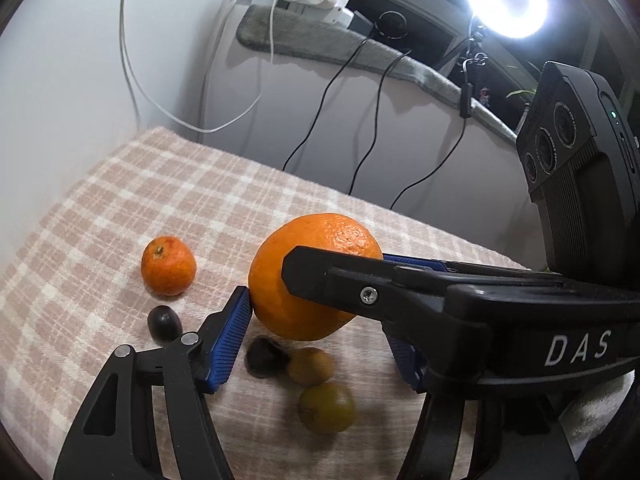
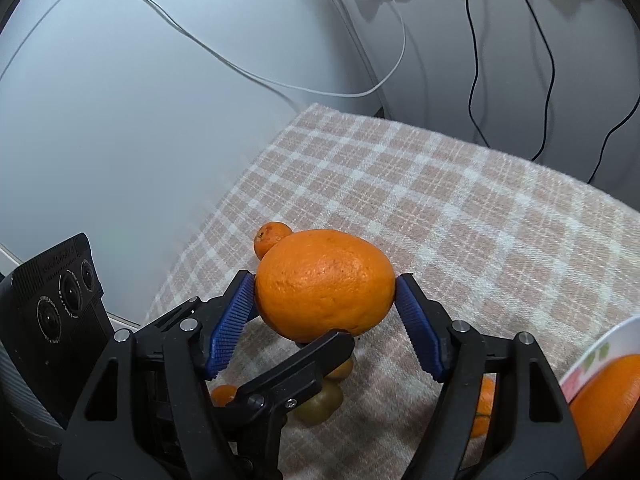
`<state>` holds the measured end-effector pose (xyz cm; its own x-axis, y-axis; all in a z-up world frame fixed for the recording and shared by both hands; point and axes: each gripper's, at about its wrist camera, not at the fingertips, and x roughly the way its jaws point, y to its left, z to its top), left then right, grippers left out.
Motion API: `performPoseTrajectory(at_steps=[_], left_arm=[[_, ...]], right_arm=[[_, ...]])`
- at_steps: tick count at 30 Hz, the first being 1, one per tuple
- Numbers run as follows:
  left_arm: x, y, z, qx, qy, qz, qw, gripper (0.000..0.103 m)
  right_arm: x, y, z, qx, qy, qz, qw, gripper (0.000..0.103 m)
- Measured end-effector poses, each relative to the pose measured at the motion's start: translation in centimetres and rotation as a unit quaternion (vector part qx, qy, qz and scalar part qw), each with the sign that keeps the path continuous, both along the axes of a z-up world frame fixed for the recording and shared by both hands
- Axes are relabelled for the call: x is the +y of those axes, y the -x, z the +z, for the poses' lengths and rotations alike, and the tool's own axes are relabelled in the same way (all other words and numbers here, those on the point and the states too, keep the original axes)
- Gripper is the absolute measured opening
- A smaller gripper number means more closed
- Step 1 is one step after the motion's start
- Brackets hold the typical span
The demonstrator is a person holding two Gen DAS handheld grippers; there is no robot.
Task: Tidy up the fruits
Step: 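Carry the second orange with the right tool onto the plate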
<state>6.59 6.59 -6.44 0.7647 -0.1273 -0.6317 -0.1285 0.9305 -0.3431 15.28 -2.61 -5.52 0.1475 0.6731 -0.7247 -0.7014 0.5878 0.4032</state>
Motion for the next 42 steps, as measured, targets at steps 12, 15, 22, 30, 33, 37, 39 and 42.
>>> performPoseTrajectory(at_steps=[12,15,22,30,33,37,39,42], left_arm=[[-3.9,1.9,2.4,-0.034,-0.010,-0.027,0.9990,0.064],[-5.2,2.5,2.8,-0.039,-0.008,-0.042,0.9983,0.064],[-8.7,3.6,3.6,-0.048,-0.008,-0.079,0.9957,0.064],[-12.7,3.9,3.5,-0.043,0.000,-0.130,0.9906,0.064],[-14.0,3.7,3.3,-0.040,0.002,-0.149,0.9880,0.064],[-15.9,3.5,3.3,-0.039,0.002,-0.174,0.9840,0.064],[-16.6,3.2,3.2,-0.037,0.004,-0.183,0.9823,0.064],[-17.9,2.6,2.9,-0.034,0.005,-0.195,0.9802,0.064]], right_arm=[[-5.0,2.7,2.8,-0.036,-0.020,-0.027,0.999,0.075],[-6.5,3.3,3.3,-0.041,-0.022,-0.037,0.998,0.075],[-11.0,4.7,4.2,-0.043,-0.033,-0.072,0.996,0.075],[-15.7,6.2,4.2,-0.046,-0.026,-0.120,0.991,0.075],[-17.1,6.5,4.1,-0.047,-0.021,-0.136,0.989,0.075],[-19.1,6.3,4.1,-0.046,-0.021,-0.159,0.986,0.075],[-20.0,6.3,4.0,-0.048,-0.017,-0.168,0.985,0.075],[-21.2,6.1,3.8,-0.047,-0.016,-0.180,0.982,0.075]])
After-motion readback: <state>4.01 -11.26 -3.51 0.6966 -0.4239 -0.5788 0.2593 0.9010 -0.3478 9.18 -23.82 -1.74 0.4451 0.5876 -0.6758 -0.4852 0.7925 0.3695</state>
